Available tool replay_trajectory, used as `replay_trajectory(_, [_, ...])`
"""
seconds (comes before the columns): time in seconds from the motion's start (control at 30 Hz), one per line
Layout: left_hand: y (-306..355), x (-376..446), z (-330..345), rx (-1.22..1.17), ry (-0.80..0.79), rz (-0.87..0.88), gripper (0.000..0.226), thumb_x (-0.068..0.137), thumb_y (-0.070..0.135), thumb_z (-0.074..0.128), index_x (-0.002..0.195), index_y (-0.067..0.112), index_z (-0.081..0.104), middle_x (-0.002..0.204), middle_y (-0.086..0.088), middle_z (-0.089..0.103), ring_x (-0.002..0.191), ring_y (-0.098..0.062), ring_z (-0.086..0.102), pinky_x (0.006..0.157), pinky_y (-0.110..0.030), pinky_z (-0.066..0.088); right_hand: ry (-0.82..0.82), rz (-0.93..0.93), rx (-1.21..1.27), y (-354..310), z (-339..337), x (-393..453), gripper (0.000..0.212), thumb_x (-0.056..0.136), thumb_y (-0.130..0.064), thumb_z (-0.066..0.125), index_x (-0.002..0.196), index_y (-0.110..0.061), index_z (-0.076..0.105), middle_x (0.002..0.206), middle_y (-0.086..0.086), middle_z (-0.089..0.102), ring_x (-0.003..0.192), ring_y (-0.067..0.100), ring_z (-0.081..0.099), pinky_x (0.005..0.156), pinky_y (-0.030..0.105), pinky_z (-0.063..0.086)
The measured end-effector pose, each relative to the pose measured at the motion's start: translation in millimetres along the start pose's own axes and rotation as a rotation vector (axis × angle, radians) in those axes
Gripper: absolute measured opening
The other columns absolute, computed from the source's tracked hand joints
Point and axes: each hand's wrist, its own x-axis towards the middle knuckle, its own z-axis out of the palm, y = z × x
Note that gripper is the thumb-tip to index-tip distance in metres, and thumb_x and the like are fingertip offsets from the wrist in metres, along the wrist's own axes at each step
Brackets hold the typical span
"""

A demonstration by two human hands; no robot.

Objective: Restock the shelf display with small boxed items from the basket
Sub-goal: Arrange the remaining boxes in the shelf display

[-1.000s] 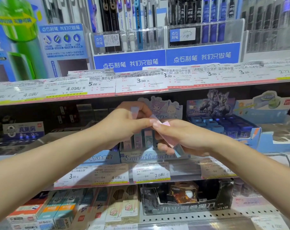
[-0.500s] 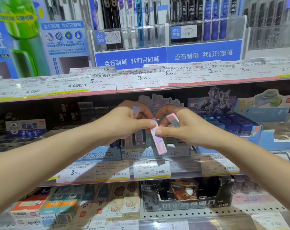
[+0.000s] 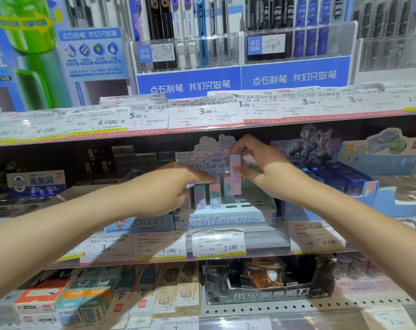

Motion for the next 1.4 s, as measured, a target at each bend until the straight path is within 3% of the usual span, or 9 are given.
replay_trajectory(0.1, [-2, 0, 0, -0.023, -0.006, -0.004, 0.067, 0.083, -0.008, 0.035, 0.135, 0.034, 0.045, 0.146, 0.014, 0.041, 0.136, -0.003, 0.036, 0.114, -0.021, 0.028, -0.012, 0.008, -0.024, 0, 4, 2, 0.031, 0.085, -0.015, 0.06, 0.094, -0.038, 0.04, 0.109, 0.007, 0.06, 0.108, 0.019, 0.057, 0.092, 0.042, 0.047])
replay_trajectory(0.2, [-4, 2, -2, -0.018, -0.025, 0.003, 0.065, 0.084, -0.006, 0.036, 0.135, 0.034, 0.046, 0.145, 0.016, 0.041, 0.135, -0.002, 0.036, 0.113, -0.021, 0.029, 0.006, -0.005, 0.038, 1, 4, 0, 0.031, 0.085, -0.011, 0.059, 0.093, -0.035, 0.042, 0.082, -0.006, 0.052, 0.079, -0.006, 0.052, 0.074, 0.018, 0.045])
replay_trajectory(0.27, [-4, 4, -3, -0.012, -0.039, 0.012, 0.063, 0.086, -0.006, 0.036, 0.134, 0.032, 0.046, 0.145, 0.016, 0.041, 0.135, -0.001, 0.036, 0.113, -0.018, 0.027, -0.002, -0.01, 0.044, 1, 5, -2, 0.028, 0.085, -0.01, 0.059, 0.094, -0.032, 0.044, 0.073, -0.01, 0.042, 0.067, -0.006, 0.045, 0.066, 0.011, 0.038])
replay_trajectory(0.47, [-5, 8, -7, -0.014, -0.071, -0.004, 0.061, 0.088, -0.004, 0.035, 0.133, 0.033, 0.047, 0.147, 0.015, 0.039, 0.136, -0.001, 0.034, 0.113, -0.018, 0.025, 0.011, -0.025, 0.117, 1, 10, -4, 0.025, 0.082, -0.008, 0.062, 0.094, -0.027, 0.051, 0.072, -0.005, 0.05, 0.077, 0.024, 0.057, 0.079, 0.037, 0.048])
replay_trajectory(0.7, [-5, 7, -11, -0.011, -0.093, -0.027, 0.058, 0.09, 0.001, 0.036, 0.132, 0.04, 0.047, 0.148, 0.015, 0.037, 0.134, -0.005, 0.04, 0.11, -0.026, 0.036, 0.007, -0.046, 0.081, 1, 15, -6, 0.019, 0.08, -0.008, 0.066, 0.095, -0.018, 0.058, 0.078, 0.002, 0.056, 0.073, 0.011, 0.051, 0.074, 0.021, 0.039])
replay_trajectory(0.87, [-7, 7, -11, -0.024, -0.121, -0.015, 0.061, 0.089, 0.001, 0.035, 0.131, 0.043, 0.047, 0.149, 0.014, 0.037, 0.127, -0.011, 0.049, 0.106, -0.034, 0.042, 0.044, -0.107, -0.058, 5, 14, -6, 0.015, 0.075, -0.013, 0.072, 0.088, -0.017, 0.065, 0.096, 0.004, 0.055, 0.09, 0.019, 0.051, 0.082, 0.029, 0.041])
replay_trajectory(1.17, [-6, 7, -11, 0.006, -0.105, -0.016, 0.06, 0.089, 0.0, 0.035, 0.132, 0.039, 0.048, 0.147, 0.015, 0.039, 0.13, -0.007, 0.045, 0.107, -0.026, 0.039, -0.047, -0.061, -0.051, -2, 14, -7, 0.011, 0.076, -0.012, 0.071, 0.087, -0.012, 0.068, 0.092, 0.005, 0.06, 0.086, 0.023, 0.057, 0.079, 0.031, 0.045])
replay_trajectory(1.27, [-4, 5, -11, -0.03, -0.097, -0.014, 0.061, 0.087, 0.001, 0.034, 0.129, 0.043, 0.049, 0.146, 0.017, 0.039, 0.108, -0.011, 0.063, 0.094, -0.029, 0.051, -0.121, 0.087, 0.043, -8, 5, -7, 0.011, 0.084, -0.023, 0.062, 0.085, -0.012, 0.066, 0.09, 0.003, 0.064, 0.081, 0.01, 0.06, 0.073, 0.025, 0.045])
replay_trajectory(1.4, [-3, 6, -8, -0.071, -0.023, -0.046, 0.059, 0.088, -0.002, 0.033, 0.128, 0.036, 0.053, 0.136, 0.022, 0.038, 0.054, 0.013, 0.053, 0.051, 0.003, 0.037, -0.138, 0.45, 0.785, -18, 0, -9, 0.023, 0.094, -0.018, 0.039, 0.093, -0.003, 0.057, 0.077, -0.003, 0.05, 0.041, 0.004, 0.034, 0.036, 0.015, 0.023])
